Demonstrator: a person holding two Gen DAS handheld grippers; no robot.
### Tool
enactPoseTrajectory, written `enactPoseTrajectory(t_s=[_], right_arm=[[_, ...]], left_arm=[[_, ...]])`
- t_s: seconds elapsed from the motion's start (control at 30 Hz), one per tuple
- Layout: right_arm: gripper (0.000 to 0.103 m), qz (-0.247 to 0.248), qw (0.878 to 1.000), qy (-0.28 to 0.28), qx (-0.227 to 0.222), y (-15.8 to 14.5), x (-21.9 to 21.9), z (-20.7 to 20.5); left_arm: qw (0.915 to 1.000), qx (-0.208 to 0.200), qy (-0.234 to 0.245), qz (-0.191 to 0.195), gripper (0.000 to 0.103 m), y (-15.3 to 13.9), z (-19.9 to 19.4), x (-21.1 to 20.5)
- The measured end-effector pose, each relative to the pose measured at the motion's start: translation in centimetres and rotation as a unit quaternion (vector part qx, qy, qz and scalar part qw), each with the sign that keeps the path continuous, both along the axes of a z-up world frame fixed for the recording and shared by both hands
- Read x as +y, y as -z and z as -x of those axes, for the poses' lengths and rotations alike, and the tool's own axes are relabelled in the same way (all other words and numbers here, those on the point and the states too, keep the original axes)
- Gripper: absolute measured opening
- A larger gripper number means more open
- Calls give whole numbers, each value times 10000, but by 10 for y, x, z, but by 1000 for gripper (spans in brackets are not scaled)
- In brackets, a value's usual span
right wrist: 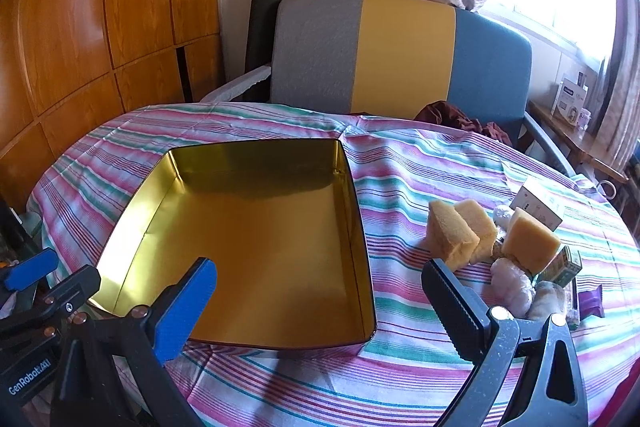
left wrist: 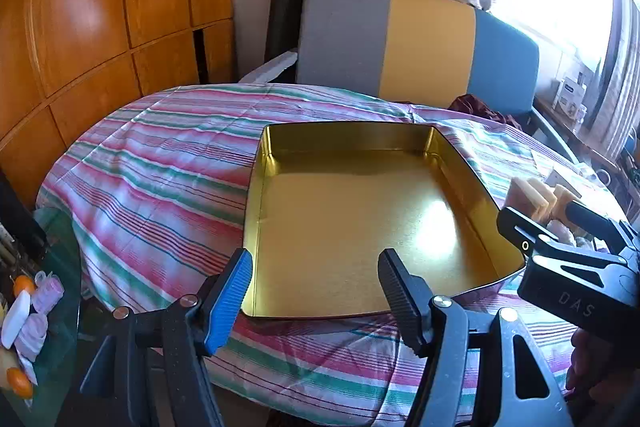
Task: Organize objects
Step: 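Move both tools from the gold tray toward the pile of items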
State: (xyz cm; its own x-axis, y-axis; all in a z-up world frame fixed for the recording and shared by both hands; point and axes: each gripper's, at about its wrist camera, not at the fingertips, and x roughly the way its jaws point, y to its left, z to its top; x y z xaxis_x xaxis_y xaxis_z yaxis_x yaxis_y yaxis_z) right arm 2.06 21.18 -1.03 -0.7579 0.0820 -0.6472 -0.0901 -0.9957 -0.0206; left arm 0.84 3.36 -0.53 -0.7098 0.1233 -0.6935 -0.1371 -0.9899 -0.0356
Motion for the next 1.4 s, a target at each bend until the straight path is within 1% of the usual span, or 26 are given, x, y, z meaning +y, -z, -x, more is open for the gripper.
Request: enactPoseTrajectory(t_s=[0.27, 0.37, 0.57, 0.6, 0.67, 0.73, 0.77, 0.87, 0.93, 0.97, 1.07, 1.13, 1.17, 1.27, 1.33, 1.4], right_arm=[[103, 15, 10000, 67, -11, 2, 8, 0], [103, 4, 10000, 89, -28, 3, 11, 1], [103, 69, 9999, 148, -49, 4, 22, 1], [103, 119, 9998, 172, -60, 4, 26, 1], [103, 190, 9995, 219, -87, 4, 34, 1], [103, 208, 9993, 288, -109, 5, 44, 2], [103, 211, 9992, 319, -123, 5, 49, 1], [103, 236, 9983, 492, -184, 7, 72, 0], [103, 260, 9977, 581, -234, 7, 89, -1], [103, 266, 9970, 678, -268, 7, 101, -2], [103, 294, 9937, 1027, -327, 5, 139, -7], [103, 304, 9910, 1268, -315, 3, 165, -11], [103, 310, 9898, 1357, -296, 2, 176, -14], [103, 373, 9837, 1752, -158, -1, 220, -23], [103, 495, 9794, 1956, -37, 1, 247, -29], [103, 673, 9724, 2235, 23, 4, 271, -35]], left_arm=[[9998, -109, 133, 42, 66, 4, 2, 9], [9997, -148, 199, 15, 66, 5, 3, 11], [9982, -315, 480, -150, 66, 7, 8, 22], [9981, -343, 502, -113, 66, 9, 9, 26], [9981, -267, 556, -35, 66, 10, 9, 31], [9970, -265, 727, 49, 66, 11, 11, 38], [9963, -310, 806, 31, 66, 12, 12, 40], [9933, -452, 1050, -192, 67, 10, 18, 48], [9915, -468, 1199, -215, 72, 7, 22, 58], [9905, -474, 1277, -212, 72, 5, 24, 62], [9865, -531, 1542, -176, 73, 1, 29, 82], [9819, -628, 1773, -209, 73, -1, 34, 96], [9793, -683, 1893, -236, 72, -1, 34, 103], [9678, -896, 2328, -322, 71, -2, 35, 129], [9626, -973, 2509, -325, 71, -4, 36, 147], [9564, -1038, 2693, -454, 71, -6, 37, 163]])
